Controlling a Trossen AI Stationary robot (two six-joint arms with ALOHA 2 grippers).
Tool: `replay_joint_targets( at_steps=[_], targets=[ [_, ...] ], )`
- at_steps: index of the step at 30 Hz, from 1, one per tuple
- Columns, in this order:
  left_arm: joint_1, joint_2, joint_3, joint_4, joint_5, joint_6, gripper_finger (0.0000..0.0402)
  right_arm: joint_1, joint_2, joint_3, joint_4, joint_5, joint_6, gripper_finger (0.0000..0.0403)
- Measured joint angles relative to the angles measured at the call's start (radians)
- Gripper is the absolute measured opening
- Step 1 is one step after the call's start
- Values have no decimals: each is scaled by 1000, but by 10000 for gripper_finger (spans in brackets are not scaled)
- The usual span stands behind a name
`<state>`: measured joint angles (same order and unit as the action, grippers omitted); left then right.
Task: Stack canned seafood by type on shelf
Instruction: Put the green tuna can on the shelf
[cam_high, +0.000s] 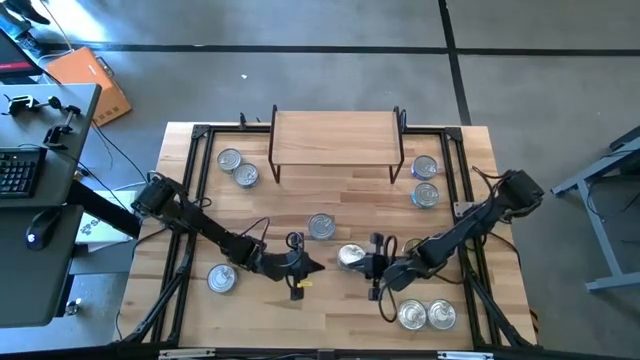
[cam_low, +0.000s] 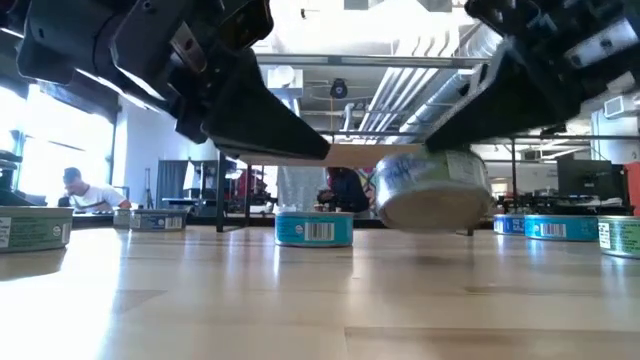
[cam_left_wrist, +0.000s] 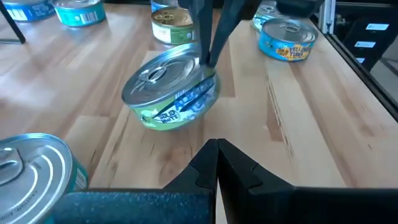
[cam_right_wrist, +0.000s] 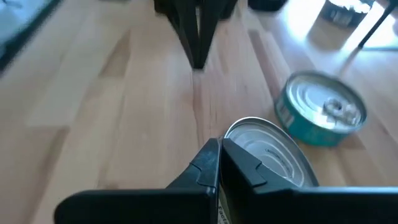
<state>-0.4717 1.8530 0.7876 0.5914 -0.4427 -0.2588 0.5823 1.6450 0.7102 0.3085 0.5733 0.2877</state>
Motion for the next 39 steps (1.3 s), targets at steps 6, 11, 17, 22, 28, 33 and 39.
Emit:
replay_joint_targets(
  at_steps=[6,11,17,22,28,33,39],
  targets=[
    [2,0,0,18,0,105,0,-6,0,-7,-1,4,10,0],
    [2,0,0,53,-13,404,16,-13,0,-7,8,8,7,0],
    [12,7,0,95,-11,743,98,-14,-1,-7,14,11,1,0],
    [50,7,0,113,9,850,183,-18,-1,-7,25,10,0,0],
    [92,7,0,117,46,931,241,-20,-1,-7,60,11,-26,0],
    [112,18,0,127,88,968,245,-21,-2,-7,77,11,-38,0],
    [111,137,39,169,81,1036,244,-32,-2,-6,79,10,-36,0]
  ],
)
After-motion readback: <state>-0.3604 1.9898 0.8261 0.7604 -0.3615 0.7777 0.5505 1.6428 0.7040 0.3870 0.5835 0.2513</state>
